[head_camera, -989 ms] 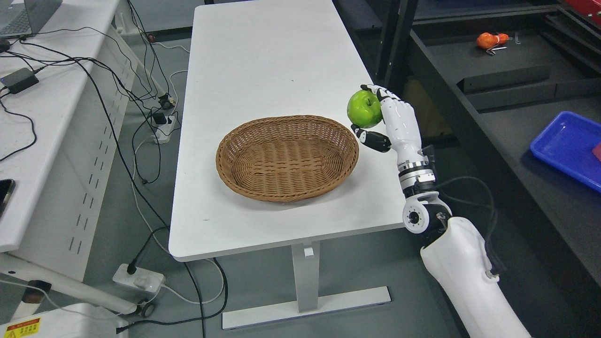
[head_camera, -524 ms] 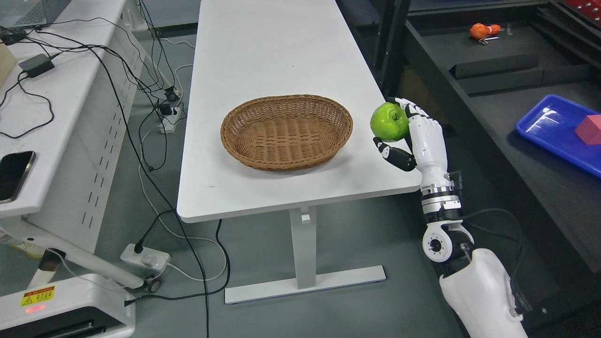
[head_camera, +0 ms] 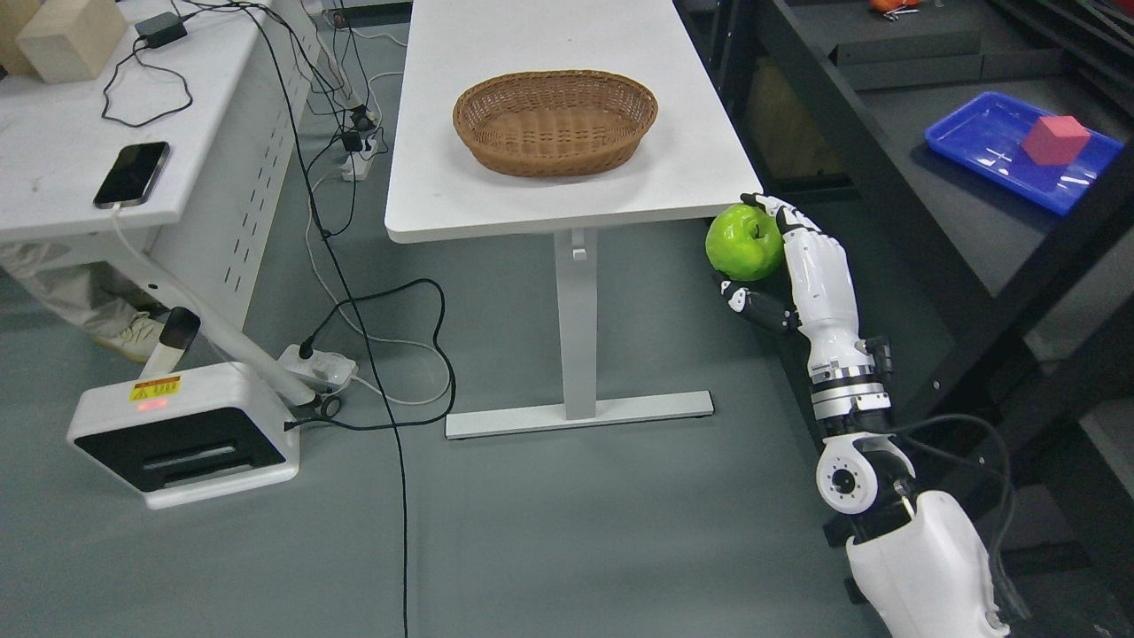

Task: Place green apple on left shelf middle layer
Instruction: 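Carry the green apple toward the black shelf tray, then lower the green apple into the tray beside the dragon fruit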

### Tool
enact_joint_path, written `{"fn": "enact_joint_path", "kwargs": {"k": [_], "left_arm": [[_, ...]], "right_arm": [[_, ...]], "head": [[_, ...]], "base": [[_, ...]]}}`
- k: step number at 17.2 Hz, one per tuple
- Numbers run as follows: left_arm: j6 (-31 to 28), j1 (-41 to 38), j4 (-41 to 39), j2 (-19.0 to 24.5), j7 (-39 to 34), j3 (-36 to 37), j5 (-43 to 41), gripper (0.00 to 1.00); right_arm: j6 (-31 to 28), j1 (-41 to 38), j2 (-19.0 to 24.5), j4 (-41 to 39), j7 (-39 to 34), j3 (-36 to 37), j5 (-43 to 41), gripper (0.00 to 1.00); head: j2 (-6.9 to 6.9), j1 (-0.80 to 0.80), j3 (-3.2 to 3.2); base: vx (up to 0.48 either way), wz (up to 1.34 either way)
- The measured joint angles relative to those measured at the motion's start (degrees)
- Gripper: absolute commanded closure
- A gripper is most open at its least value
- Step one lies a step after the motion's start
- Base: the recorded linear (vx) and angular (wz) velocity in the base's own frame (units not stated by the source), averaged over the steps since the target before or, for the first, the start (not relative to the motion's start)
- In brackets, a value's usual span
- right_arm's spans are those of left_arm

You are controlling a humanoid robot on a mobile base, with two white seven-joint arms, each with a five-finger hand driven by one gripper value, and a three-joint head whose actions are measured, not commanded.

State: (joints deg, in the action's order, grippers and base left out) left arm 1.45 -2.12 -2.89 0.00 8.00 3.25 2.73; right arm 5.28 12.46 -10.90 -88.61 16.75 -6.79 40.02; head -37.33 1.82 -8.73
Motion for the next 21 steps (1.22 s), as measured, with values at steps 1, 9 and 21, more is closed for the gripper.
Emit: {"fn": "enact_joint_path", "kwargs": {"k": [1,9,21], "left_arm": [[0.00,0.00,0.00,0.00,0.00,0.00,0.00,0.00],[0.32,-0.07,0.03,0.00,0.00,0.00,0.00,0.00],[-0.02,0.03,-0.02,-0.01,-0.01,0.00,0.00,0.00]], "right_arm": [[0.04,-0.18,-0.04,-0.34,-0.39,0.18,-0.37,0.99],[0.30,-1.40,-0.16,-1.91,-1.41,0.93,-1.72,0.98],[-0.03,-2.60,-0.21,-2.74,-1.43,1.35,-1.98,0.98]], "head": [[0.00,0.00,0.00],[0.00,0.00,0.00],[0.02,0.00,0.00]], "base": [[-0.669,0.12],[-0.607,-0.11],[0.082,-1.54]]}}
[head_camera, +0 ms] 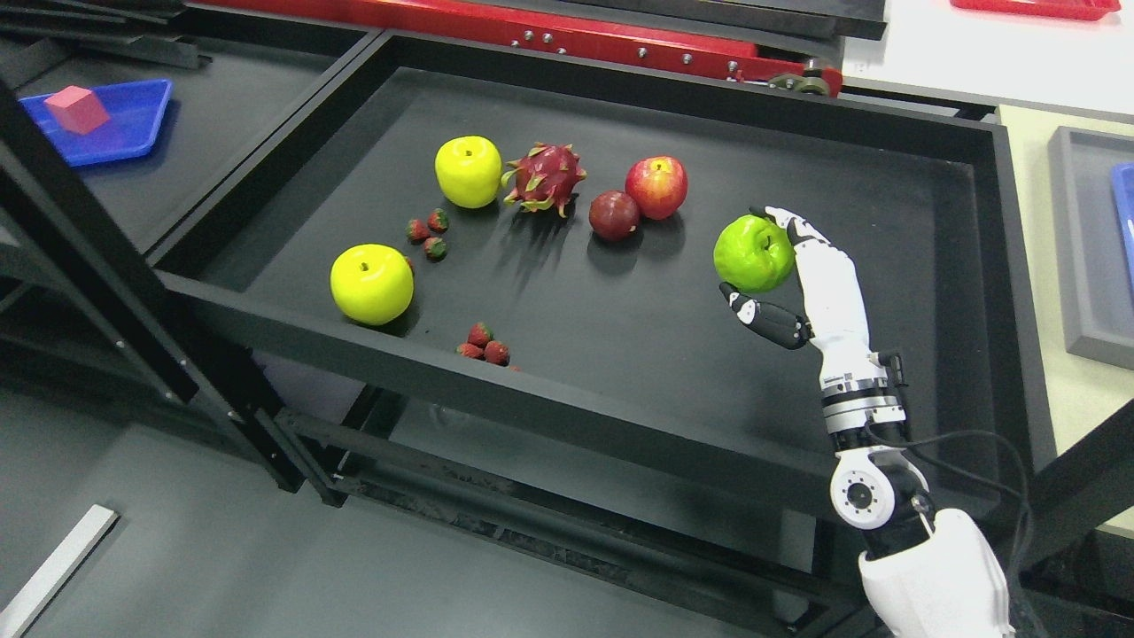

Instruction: Place green apple on left shelf middle layer

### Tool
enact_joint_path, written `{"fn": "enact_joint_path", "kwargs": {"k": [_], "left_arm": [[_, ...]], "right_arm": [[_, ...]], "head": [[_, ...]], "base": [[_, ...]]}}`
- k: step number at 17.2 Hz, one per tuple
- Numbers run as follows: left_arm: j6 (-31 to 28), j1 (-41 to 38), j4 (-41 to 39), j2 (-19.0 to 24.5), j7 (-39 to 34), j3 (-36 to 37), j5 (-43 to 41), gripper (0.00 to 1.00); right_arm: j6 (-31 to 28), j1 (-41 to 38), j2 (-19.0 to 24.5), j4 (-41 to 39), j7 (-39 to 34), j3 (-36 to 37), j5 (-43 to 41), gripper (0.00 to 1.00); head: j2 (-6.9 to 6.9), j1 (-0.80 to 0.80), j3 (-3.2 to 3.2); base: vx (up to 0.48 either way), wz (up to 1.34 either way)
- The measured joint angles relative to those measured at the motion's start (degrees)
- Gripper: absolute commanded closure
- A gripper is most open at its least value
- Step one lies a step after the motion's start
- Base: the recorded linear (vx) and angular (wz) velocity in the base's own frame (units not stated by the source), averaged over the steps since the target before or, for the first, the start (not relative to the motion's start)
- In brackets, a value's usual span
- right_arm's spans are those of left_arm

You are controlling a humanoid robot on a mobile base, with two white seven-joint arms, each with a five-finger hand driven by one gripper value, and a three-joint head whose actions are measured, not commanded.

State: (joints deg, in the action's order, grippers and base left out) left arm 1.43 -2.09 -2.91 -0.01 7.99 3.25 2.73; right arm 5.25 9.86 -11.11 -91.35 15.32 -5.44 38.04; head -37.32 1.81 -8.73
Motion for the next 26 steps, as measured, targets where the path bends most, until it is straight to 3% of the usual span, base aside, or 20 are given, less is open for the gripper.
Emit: {"fn": "enact_joint_path", "kwargs": {"k": [4,6,9,16,26], "left_arm": [[0.00,-0.03,0.01,0.00,0.02,0.00,0.00,0.00],[0.00,-0.05,0.02,0.00,0.02,0.00,0.00,0.00],[-0.02,-0.05,0.03,0.00,0.02,0.00,0.00,0.00],[-0.04,-0.02,0.02,0.00,0.02,0.00,0.00,0.00],[-0.15,-0.02,0.03,0.00,0.02,0.00,0.00,0.00]], "right_arm": [[0.44,-0.04,0.02,-0.11,-0.56,-0.23,-0.01,0.98],[1.55,0.59,0.02,-0.13,-4.49,-1.06,0.00,0.97],[1.98,3.87,0.17,0.37,-10.40,-3.04,0.26,0.97],[2.04,11.98,1.54,4.49,-15.25,-8.97,0.63,0.97],[4.87,10.78,2.41,7.14,-18.75,-15.89,0.67,0.97]], "head": [[0.00,0.00,0.00],[0.00,0.00,0.00],[0.00,0.00,0.00],[0.00,0.00,0.00],[0.00,0.00,0.00]], "base": [[0.185,0.02],[0.157,0.23],[0.180,0.25],[0.202,-0.01],[0.110,-0.12]]}}
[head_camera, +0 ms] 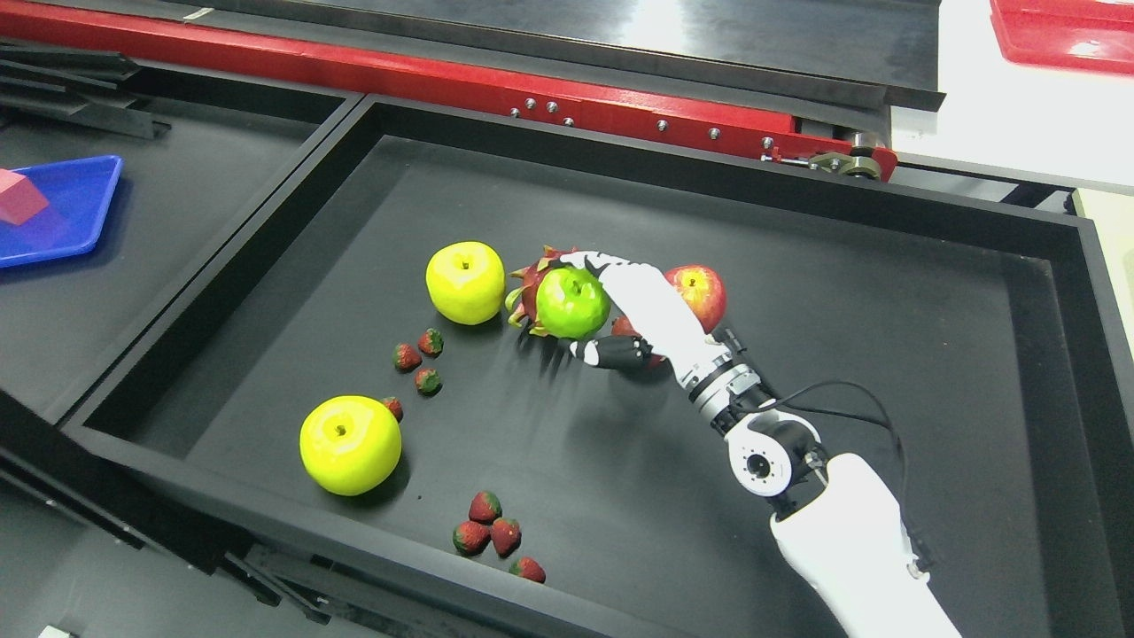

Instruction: Place green apple on left shelf middle layer

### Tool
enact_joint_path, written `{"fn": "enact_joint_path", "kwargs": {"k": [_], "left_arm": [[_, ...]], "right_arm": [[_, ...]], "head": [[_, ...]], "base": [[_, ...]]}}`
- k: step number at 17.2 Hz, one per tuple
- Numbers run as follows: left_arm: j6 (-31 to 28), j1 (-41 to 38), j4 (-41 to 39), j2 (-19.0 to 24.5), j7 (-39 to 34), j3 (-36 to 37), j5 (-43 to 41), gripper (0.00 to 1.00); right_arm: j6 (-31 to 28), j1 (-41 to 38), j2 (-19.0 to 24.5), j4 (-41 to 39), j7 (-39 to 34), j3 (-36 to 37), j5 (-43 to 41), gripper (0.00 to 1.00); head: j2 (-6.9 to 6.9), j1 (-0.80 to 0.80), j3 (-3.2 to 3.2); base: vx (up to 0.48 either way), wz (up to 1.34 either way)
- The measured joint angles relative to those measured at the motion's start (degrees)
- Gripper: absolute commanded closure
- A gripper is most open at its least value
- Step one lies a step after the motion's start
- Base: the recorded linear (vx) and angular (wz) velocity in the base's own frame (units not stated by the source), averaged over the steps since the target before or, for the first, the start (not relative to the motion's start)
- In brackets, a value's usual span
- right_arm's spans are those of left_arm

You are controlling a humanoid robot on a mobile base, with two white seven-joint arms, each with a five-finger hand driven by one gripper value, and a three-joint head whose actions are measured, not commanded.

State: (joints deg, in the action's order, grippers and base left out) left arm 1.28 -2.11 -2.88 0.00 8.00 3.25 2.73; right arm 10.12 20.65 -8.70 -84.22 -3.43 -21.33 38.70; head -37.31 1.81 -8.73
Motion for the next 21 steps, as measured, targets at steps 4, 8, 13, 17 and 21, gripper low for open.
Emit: {"fn": "enact_joint_path", "kwargs": {"k": [4,8,13,17,21], "left_arm": [[0.09,0.00,0.00,0.00,0.00,0.00,0.00,0.00],[0.12,0.00,0.00,0.00,0.00,0.00,0.00,0.00],[0.12,-0.01,0.00,0.00,-0.04,0.00,0.00,0.00],[0.12,0.00,-0.01,0.00,-0.04,0.00,0.00,0.00],[0.13,0.00,-0.01,0.00,-0.05,0.00,0.00,0.00]], "right_arm": [[0.23,0.36,1.06,0.57,-4.54,-2.39,0.34,0.87],[-0.62,0.44,2.10,1.02,-7.70,-3.63,0.05,0.00],[-3.48,0.35,2.97,1.29,-10.06,-2.20,-5.48,0.00],[-4.05,-0.45,3.51,1.37,-10.36,1.40,-13.02,0.00],[-4.35,-3.67,4.85,1.10,-9.74,7.98,-24.74,0.00]], "head": [[0.01,0.00,0.00],[0.01,0.00,0.00],[0.01,0.00,0.00],[0.02,0.00,0.00],[0.01,0.00,0.00]], "base": [[0.054,-0.08],[0.012,-0.01],[0.000,0.00],[0.000,0.00],[0.000,0.00]]}}
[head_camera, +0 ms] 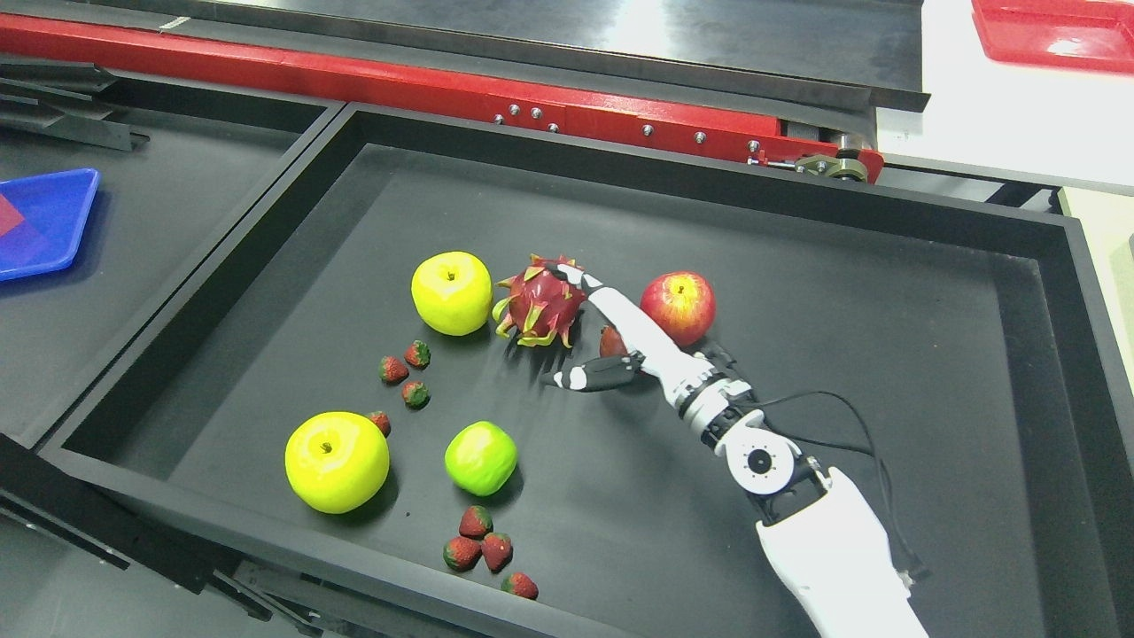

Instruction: Place green apple on left shelf middle layer

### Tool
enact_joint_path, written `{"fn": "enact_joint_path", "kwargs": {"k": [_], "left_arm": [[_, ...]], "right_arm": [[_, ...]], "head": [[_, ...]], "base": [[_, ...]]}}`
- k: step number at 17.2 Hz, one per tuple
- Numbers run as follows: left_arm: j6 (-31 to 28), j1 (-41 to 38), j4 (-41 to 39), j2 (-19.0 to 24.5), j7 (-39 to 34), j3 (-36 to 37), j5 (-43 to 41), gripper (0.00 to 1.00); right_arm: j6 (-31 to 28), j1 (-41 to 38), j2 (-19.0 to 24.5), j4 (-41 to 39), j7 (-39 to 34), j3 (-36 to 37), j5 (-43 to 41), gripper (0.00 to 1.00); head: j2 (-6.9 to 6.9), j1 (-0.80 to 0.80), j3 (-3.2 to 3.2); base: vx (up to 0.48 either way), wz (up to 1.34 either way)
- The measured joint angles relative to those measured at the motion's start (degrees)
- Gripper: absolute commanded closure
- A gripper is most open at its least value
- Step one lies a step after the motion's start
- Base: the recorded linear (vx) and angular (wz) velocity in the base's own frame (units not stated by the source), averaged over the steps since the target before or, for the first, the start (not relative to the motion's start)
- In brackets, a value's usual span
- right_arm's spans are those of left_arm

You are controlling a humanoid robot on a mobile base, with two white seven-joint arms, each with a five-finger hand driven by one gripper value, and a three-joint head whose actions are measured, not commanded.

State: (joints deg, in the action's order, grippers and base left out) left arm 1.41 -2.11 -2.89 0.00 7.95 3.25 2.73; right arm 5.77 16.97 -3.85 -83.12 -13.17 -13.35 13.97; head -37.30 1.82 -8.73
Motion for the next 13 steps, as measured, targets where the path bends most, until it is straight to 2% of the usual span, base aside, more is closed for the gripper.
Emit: {"fn": "enact_joint_path", "kwargs": {"k": [6,13], "left_arm": [[0.01,0.00,0.00,0.00,-0.01,0.00,0.00,0.00],[0.01,0.00,-0.01,0.00,-0.01,0.00,0.00,0.00]], "right_arm": [[0.29,-7.73,1.79,-2.02,-1.49,8.39,-13.95,0.00],[0.48,-11.15,2.84,-3.35,-1.87,12.47,-18.90,0.00]], "head": [[0.00,0.00,0.00],[0.00,0.00,0.00]], "base": [[0.000,0.00],[0.000,0.00]]}}
